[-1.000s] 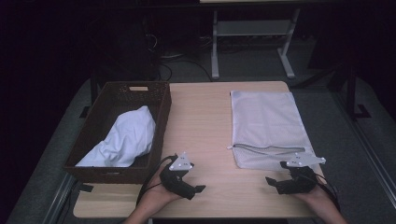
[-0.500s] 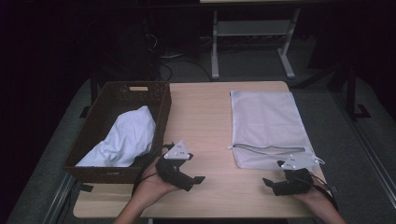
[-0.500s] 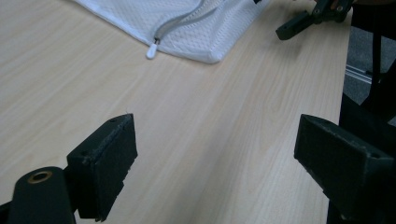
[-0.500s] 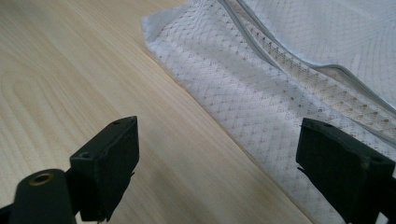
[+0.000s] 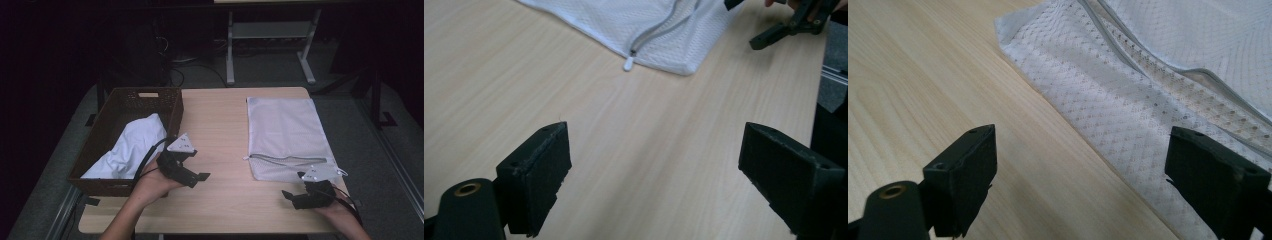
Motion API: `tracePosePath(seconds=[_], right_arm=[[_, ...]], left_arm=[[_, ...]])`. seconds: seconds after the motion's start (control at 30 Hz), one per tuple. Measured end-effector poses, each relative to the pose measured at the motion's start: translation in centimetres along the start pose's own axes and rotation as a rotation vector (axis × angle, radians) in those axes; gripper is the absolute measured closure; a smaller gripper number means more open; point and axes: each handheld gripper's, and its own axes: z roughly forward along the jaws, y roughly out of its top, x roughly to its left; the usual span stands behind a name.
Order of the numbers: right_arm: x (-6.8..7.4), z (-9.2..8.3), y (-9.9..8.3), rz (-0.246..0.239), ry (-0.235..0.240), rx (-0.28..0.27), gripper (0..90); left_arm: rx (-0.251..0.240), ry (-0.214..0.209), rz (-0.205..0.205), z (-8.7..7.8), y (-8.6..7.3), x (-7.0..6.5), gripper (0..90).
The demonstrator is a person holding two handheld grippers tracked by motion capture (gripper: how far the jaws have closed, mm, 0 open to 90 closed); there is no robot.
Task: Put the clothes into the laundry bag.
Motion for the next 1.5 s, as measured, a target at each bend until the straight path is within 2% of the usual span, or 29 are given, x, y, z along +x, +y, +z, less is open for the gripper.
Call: tracePosePath(seconds=[0.27,0.43,0.47,0.53,0.63,0.67,0.73,0.8,0.87,0.97,1.0,1.13,1.17,1.33,1.5], right_arm=[[-0.1,0.0,0.0,-0.002,-0.001,0.0,12.9],[-0.1,0.1,0.0,0.002,-0.001,0.001,12.9],[-0.1,0.1,0.0,0.002,-0.002,0.001,12.9],[-0.1,0.1,0.0,0.004,-0.001,0.0,13.0],[-0.1,0.1,-0.1,0.006,0.0,0.004,13.1],[-0.1,0.1,-0.1,0.006,0.0,0.007,13.1],[-0.2,0.1,-0.1,0.008,0.0,0.006,13.1],[-0.2,0.1,-0.1,0.009,0.0,0.005,13.1],[-0.2,0.1,-0.1,0.004,0.001,0.007,13.1],[-0.2,0.2,-0.1,0.005,0.002,0.009,13.1],[-0.2,0.2,-0.1,0.005,0.002,0.009,13.1],[-0.2,0.3,-0.1,0.003,0.003,0.011,13.1],[-0.2,0.3,-0.1,0.003,0.003,0.011,13.1],[-0.2,0.3,-0.1,0.004,0.004,0.013,13.1],[-0.2,0.4,-0.1,0.004,0.003,0.014,13.1]], left_arm=[[0.048,0.035,0.007,-1.3,0.4,2.1,13.1],[0.083,0.078,-0.012,-2.4,0.4,4.1,13.2],[0.083,0.078,-0.012,-2.4,0.4,4.1,13.2],[0.091,0.103,-0.027,-3.2,0.2,5.2,13.2],[0.091,0.113,-0.034,-3.8,0.0,6.0,13.2],[0.097,0.132,-0.043,-4.3,-0.2,6.7,13.1],[0.101,0.14,-0.045,-4.5,-0.4,7.1,13.1],[0.111,0.164,-0.065,-5.3,-0.8,8.3,13.1],[0.116,0.171,-0.07,-5.5,-0.9,8.8,13.1],[0.138,0.216,-0.088,-6.2,-1.7,10.3,13.0],[0.138,0.216,-0.088,-6.2,-1.7,10.3,12.9],[0.146,0.254,-0.123,-7.0,-3.0,12.3,12.7],[0.146,0.254,-0.123,-7.0,-3.0,12.3,12.6],[0.176,0.281,-0.16,-7.1,-4.6,14.0,11.7],[0.214,0.303,-0.211,-6.7,-6.3,15.8,10.9]])
